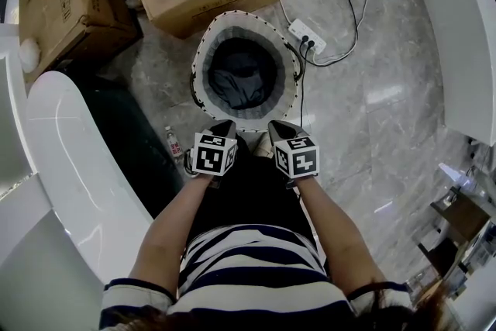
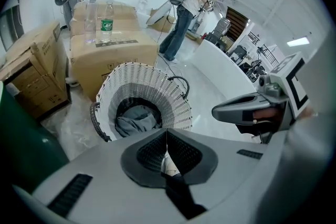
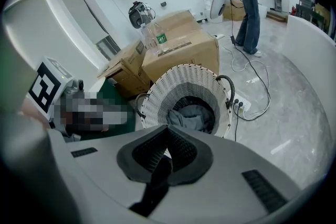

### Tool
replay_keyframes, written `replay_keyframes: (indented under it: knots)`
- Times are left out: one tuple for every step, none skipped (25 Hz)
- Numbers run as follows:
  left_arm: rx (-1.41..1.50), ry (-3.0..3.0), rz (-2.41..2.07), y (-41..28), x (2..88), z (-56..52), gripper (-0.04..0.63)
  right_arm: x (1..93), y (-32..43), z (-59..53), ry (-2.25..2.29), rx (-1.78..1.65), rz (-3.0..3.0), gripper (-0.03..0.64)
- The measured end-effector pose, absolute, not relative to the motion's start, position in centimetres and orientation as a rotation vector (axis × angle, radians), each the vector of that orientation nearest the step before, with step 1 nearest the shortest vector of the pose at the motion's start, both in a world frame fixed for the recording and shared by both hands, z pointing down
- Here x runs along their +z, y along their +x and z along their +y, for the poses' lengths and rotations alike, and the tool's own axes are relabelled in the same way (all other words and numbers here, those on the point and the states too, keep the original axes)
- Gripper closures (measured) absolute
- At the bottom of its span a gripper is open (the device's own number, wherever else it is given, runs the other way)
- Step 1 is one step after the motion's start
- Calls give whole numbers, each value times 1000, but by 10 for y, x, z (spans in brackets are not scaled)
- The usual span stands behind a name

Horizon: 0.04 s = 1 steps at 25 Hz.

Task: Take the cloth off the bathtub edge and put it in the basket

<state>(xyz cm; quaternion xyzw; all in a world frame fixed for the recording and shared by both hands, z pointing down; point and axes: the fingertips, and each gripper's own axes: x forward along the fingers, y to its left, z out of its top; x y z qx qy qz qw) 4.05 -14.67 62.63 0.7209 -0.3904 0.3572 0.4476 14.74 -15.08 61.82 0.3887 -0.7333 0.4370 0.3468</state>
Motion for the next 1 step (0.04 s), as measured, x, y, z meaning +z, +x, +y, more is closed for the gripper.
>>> replay_keyframes:
  knots:
    - [883,1784,-966,40,626,-147,575,618,146,-151,1008,1133,-1903,591]
